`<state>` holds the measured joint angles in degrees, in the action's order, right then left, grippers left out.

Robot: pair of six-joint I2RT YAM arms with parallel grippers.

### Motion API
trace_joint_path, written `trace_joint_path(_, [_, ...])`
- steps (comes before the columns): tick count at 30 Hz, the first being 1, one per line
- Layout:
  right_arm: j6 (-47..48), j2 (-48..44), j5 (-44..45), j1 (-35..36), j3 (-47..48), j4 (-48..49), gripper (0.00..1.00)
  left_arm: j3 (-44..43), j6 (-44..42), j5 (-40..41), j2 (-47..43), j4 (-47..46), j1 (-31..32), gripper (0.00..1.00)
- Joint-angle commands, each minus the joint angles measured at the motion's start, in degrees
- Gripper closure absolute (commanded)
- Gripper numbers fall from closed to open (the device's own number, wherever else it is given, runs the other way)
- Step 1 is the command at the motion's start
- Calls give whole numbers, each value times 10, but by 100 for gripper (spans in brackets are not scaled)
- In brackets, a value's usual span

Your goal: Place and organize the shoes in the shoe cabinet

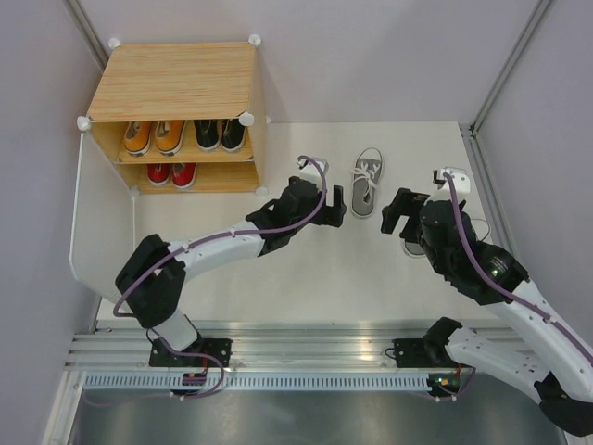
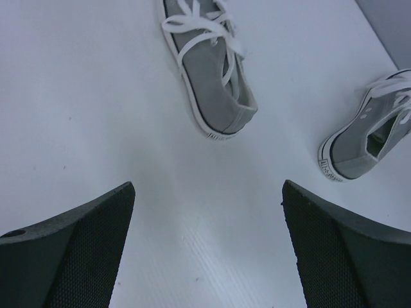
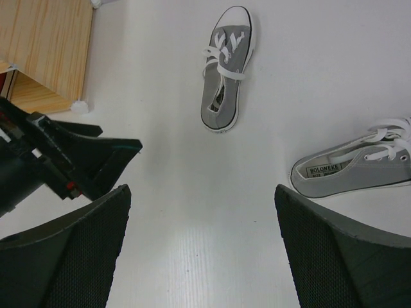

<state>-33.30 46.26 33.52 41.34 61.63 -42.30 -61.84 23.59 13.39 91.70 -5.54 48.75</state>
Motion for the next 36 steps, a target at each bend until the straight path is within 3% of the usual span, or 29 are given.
trace_joint_path(1, [-24,2,-22,-2,12,-16,3,-70,-58,16,41,-60,13,3])
trace_joint_path(6, [-26,8,-28,-3,16,-18,3,-148,-99,19,137,-87,16,5])
trace_joint_path(7, [-25,15,-20,-2,24,-18,3,-190,-119,23,188,-90,22,5])
trace_joint_path(20, [-5,68,-1,-2,50,13,4,-286,-204,53,327,-127,38,7])
trace_joint_path(32, [-16,50,23,-3,37,10,4,-340,-167,37,386,-80,46,18])
trace_joint_path(36, [-29,25,30,-3,24,6,4,-363,-128,39,393,-20,50,21])
